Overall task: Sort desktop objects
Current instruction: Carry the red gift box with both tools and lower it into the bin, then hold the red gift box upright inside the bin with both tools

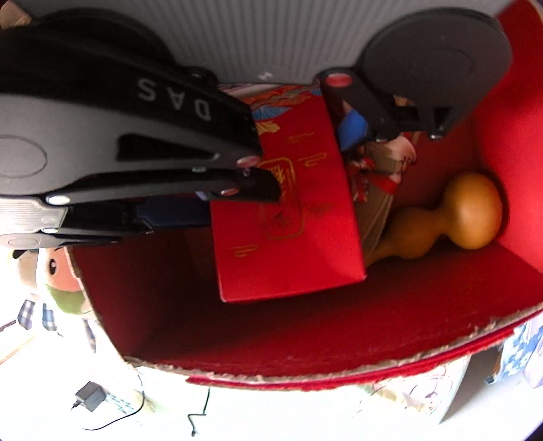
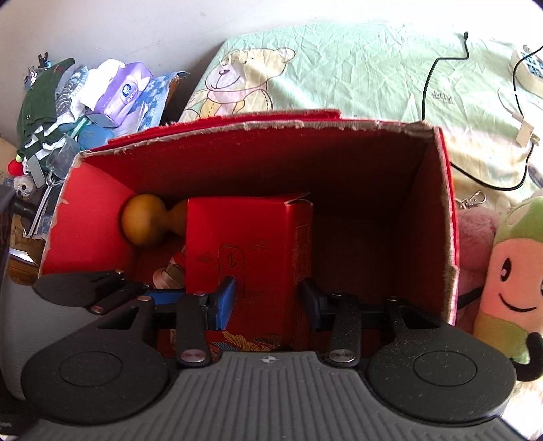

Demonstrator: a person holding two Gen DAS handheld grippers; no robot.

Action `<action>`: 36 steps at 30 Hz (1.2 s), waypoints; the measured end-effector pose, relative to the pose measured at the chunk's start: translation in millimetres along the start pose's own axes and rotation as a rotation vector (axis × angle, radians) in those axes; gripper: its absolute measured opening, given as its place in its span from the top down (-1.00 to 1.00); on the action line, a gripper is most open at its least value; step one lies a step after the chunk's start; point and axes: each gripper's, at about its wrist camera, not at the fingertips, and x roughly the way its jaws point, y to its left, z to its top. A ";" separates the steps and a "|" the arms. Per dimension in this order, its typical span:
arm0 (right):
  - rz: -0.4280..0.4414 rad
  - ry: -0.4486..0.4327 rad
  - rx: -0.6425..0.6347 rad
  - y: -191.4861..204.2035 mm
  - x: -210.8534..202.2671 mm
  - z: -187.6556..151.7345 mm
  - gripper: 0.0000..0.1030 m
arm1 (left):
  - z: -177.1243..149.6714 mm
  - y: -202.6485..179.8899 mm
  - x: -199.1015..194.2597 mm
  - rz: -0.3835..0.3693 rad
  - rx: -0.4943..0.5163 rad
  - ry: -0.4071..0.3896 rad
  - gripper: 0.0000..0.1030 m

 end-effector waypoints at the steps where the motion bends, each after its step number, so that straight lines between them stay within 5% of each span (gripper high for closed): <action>1: 0.001 0.001 0.003 -0.1 0.8 -0.5 0.12 | -0.5 0.0 0.5 0.006 -0.003 0.006 -0.57; 7: 0.028 0.013 0.026 -3.4 1.0 2.4 0.09 | 0.7 -1.3 -1.2 0.040 -0.002 0.027 -0.56; 12: 0.046 0.009 0.064 -6.6 -1.6 4.1 0.03 | 10.2 -11.7 -5.9 0.088 0.092 0.025 -0.59; 17: 0.048 -0.036 0.077 -6.5 1.6 1.0 -0.08 | 9.3 -12.5 -4.3 0.158 0.184 -0.033 -0.80; 36: 0.059 -0.087 0.067 -6.2 2.5 -1.8 -0.13 | 2.2 5.9 -5.5 0.116 0.088 -0.052 -0.93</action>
